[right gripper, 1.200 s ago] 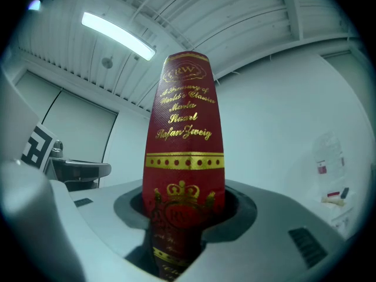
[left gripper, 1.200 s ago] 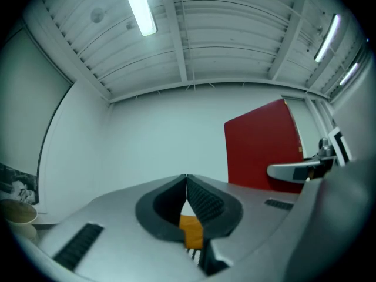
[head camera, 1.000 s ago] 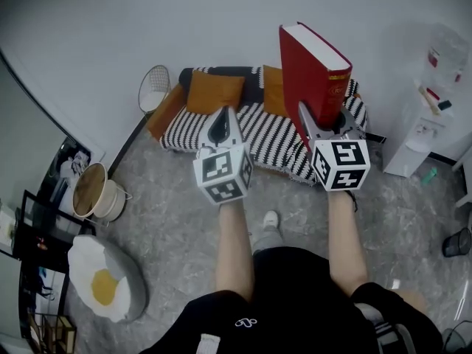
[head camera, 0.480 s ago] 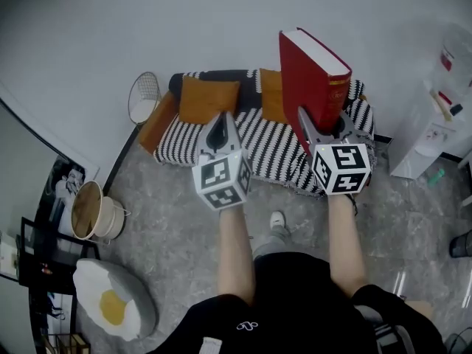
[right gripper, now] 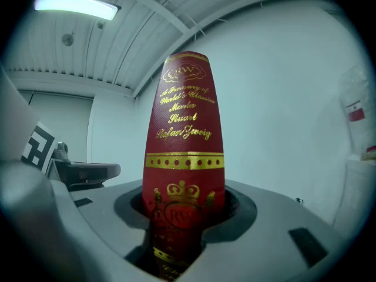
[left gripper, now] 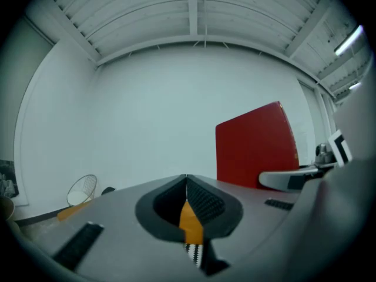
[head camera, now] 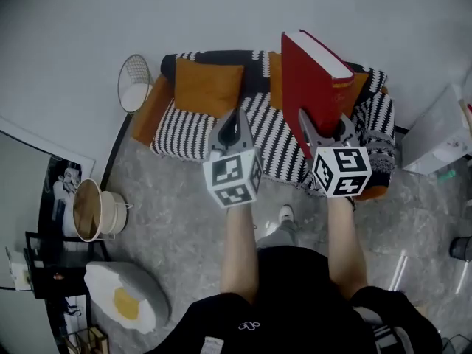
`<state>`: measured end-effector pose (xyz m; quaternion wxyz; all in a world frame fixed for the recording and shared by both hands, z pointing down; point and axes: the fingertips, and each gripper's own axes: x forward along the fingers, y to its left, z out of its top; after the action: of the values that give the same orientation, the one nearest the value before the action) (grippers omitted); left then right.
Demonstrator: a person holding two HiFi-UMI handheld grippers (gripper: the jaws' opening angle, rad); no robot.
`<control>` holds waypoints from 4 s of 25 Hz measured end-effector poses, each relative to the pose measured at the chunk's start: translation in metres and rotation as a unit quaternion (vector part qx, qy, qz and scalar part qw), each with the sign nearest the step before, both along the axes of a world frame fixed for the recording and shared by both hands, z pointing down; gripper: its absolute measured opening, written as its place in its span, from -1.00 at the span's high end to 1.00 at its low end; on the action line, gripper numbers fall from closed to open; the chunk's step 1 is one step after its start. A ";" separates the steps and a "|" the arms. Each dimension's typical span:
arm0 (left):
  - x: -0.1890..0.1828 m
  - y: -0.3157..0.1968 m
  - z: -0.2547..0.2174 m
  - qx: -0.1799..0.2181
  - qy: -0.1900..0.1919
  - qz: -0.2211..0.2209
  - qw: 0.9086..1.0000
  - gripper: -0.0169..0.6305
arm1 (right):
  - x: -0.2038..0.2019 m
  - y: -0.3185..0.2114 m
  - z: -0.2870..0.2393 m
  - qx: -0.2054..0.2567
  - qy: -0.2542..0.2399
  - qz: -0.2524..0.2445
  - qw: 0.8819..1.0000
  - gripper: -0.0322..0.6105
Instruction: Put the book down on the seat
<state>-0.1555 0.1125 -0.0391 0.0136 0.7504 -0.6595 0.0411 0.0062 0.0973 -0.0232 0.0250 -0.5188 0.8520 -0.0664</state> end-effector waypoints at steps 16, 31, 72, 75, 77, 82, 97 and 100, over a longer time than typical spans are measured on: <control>-0.051 -0.168 0.033 -0.040 0.028 0.027 0.998 0.91 | -0.052 -0.163 0.016 -0.031 0.025 0.018 0.999 0.24; -0.065 -0.214 0.021 -0.003 0.104 0.055 0.993 0.91 | -0.047 -0.188 -0.015 -0.007 0.070 0.052 0.996 0.24; 0.060 -0.229 0.145 -0.167 0.085 0.108 0.976 0.91 | 0.045 -0.198 0.129 -0.181 0.027 0.062 0.981 0.24; 0.060 -0.224 0.172 -0.194 0.078 0.108 0.972 0.91 | 0.042 -0.194 0.158 -0.210 0.018 0.064 0.975 0.24; 0.061 -0.220 0.189 -0.210 0.074 0.109 0.969 0.91 | 0.042 -0.191 0.175 -0.228 0.015 0.067 0.971 0.24; 0.066 -0.213 0.230 -0.253 0.071 0.109 0.959 0.91 | 0.048 -0.184 0.222 -0.275 0.013 0.081 0.958 0.24; 0.077 -0.159 0.427 -0.408 0.073 0.107 0.904 0.91 | 0.040 -0.134 0.430 -0.439 0.012 0.082 0.895 0.24; 0.066 -0.157 0.462 -0.430 0.074 0.096 0.895 0.91 | 0.028 -0.133 0.468 -0.464 0.017 0.076 0.883 0.24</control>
<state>-0.0893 -0.0443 0.4234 0.3798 0.7315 -0.4996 0.2666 0.0346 -0.0361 0.4446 -0.2281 -0.5351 0.6822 -0.4430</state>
